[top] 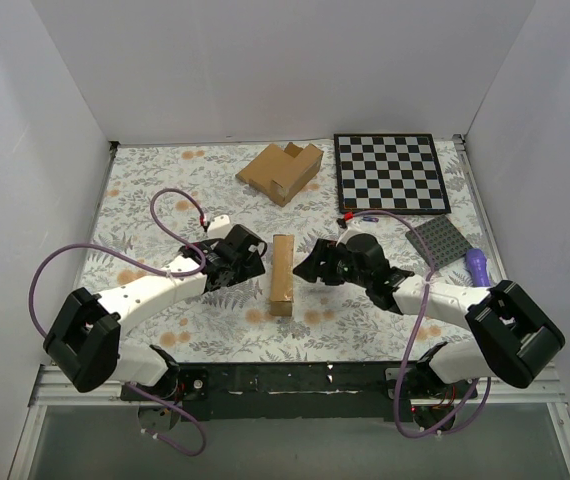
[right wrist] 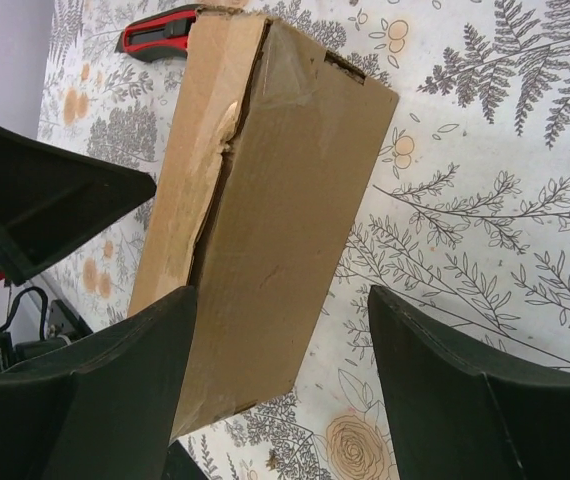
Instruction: Unpack the express box
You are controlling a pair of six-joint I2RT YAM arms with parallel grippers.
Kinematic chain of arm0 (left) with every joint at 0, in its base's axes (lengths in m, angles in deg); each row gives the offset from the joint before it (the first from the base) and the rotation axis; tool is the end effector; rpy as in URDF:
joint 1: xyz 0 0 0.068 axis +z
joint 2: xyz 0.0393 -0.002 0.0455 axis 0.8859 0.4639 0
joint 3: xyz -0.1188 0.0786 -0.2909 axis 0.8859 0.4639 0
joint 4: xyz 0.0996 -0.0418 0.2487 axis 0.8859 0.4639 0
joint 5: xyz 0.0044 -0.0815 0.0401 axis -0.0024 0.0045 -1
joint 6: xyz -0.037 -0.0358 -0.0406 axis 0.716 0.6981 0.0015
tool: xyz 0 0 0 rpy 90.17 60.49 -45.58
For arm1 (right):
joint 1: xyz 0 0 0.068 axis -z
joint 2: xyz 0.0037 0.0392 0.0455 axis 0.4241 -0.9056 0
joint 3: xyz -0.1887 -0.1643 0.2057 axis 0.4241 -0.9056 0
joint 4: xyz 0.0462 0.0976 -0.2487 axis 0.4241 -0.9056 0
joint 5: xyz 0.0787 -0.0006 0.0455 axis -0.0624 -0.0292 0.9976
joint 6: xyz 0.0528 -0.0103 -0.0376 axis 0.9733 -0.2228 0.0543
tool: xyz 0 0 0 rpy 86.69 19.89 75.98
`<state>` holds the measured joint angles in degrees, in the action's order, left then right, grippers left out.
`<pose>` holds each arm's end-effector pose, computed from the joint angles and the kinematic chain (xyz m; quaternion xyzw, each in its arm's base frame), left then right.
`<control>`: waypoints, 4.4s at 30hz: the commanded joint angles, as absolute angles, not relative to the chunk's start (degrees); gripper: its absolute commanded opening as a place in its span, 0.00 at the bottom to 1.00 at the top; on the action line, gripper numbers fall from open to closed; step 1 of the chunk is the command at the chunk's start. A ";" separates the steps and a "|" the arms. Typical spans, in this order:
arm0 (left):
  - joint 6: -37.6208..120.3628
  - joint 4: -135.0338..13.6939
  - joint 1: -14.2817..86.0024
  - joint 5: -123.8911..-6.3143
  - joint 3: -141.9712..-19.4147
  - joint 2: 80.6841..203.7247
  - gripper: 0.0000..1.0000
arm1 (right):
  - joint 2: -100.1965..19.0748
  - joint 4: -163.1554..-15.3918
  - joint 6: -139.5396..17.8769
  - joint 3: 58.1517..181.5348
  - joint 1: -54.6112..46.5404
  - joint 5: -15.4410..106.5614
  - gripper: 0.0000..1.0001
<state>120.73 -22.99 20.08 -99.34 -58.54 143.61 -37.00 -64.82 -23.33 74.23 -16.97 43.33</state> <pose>0.2065 -0.1572 0.2535 -0.4388 0.8401 -0.1269 0.2927 0.2070 0.1934 0.2246 -0.0094 0.8364 0.4029 0.3715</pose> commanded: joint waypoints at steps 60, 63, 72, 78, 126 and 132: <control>105.12 -17.61 14.46 -96.13 -80.24 156.71 0.89 | -51.33 -39.90 -9.46 67.59 -16.04 53.30 0.75; 104.76 -17.96 14.11 -96.30 -80.59 156.71 0.89 | -51.24 -40.07 -9.90 67.68 -16.04 53.21 0.75; 103.27 -19.45 12.62 -94.54 -80.95 157.41 0.89 | -51.33 -40.51 -10.34 68.20 -15.95 53.21 0.75; 102.83 -19.72 12.00 -95.25 -80.77 158.20 0.89 | -51.41 -40.34 -10.34 67.85 -16.04 53.12 0.75; 101.69 -19.72 11.91 -104.39 -77.26 149.94 0.00 | -50.89 -40.25 -10.43 67.15 -15.95 51.89 0.74; 101.24 -18.67 11.91 -102.46 -78.92 151.25 0.76 | -50.54 -40.86 -10.96 67.67 -15.95 51.89 0.74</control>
